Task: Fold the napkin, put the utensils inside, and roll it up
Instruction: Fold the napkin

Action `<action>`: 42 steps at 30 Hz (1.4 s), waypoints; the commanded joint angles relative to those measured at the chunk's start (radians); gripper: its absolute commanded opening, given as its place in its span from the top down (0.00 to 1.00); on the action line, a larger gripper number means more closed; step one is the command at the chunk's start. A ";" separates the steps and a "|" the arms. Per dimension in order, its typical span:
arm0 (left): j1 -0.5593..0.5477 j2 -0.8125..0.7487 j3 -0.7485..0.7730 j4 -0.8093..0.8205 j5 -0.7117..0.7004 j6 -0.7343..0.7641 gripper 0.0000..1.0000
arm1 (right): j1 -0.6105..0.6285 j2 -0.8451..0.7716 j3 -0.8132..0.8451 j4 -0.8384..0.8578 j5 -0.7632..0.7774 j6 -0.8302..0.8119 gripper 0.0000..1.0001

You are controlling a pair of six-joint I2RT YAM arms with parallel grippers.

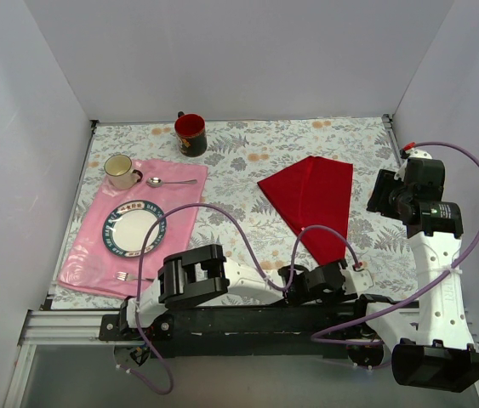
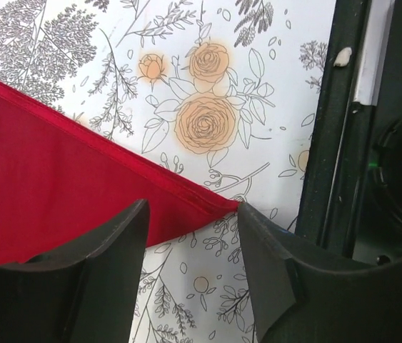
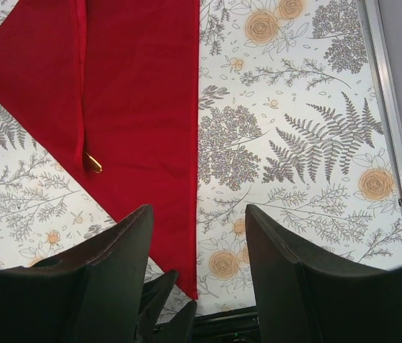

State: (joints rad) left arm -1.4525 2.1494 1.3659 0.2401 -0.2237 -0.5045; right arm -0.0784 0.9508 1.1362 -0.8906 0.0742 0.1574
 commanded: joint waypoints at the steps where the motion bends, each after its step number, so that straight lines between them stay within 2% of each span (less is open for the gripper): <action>1: -0.014 0.024 0.012 0.045 -0.052 0.055 0.51 | -0.004 -0.010 0.040 0.007 -0.022 -0.005 0.38; 3: -0.014 0.035 0.012 0.053 -0.048 0.057 0.55 | -0.004 -0.009 0.042 0.007 -0.027 -0.006 0.38; 9: -0.026 0.049 0.009 0.077 -0.049 0.067 0.57 | -0.004 0.002 0.051 0.005 -0.027 -0.007 0.38; 12: -0.026 0.053 0.012 0.083 -0.063 0.070 0.70 | -0.004 0.006 0.051 0.007 -0.025 -0.005 0.38; 13: -0.026 0.049 0.007 0.088 -0.068 0.072 0.79 | -0.004 0.006 0.051 0.007 -0.025 -0.005 0.38; 17: -0.023 0.003 -0.028 0.123 -0.068 0.060 0.97 | -0.004 0.012 0.068 0.002 -0.005 -0.004 0.38; 19: -0.017 -0.032 -0.040 0.127 -0.054 0.040 1.00 | -0.004 0.026 0.080 -0.005 0.018 -0.007 0.38; 23: 0.021 -0.088 -0.045 0.097 -0.005 -0.038 1.00 | -0.004 0.048 0.111 -0.016 0.070 -0.012 0.38; 27: 0.104 -0.137 -0.051 0.067 0.058 -0.124 1.00 | -0.004 0.069 0.138 -0.019 0.075 -0.010 0.38; 33: 0.265 -0.190 -0.036 0.033 0.265 -0.343 1.00 | -0.004 0.100 0.160 -0.016 0.065 -0.012 0.37; 42: 0.507 -0.180 0.047 0.018 0.605 -0.659 1.00 | -0.004 0.144 0.158 0.001 0.026 -0.013 0.38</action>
State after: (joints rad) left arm -1.0176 2.0254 1.3605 0.2634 0.1780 -0.9775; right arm -0.0784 1.0847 1.2621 -0.9176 0.1207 0.1532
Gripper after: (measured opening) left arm 0.040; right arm 0.624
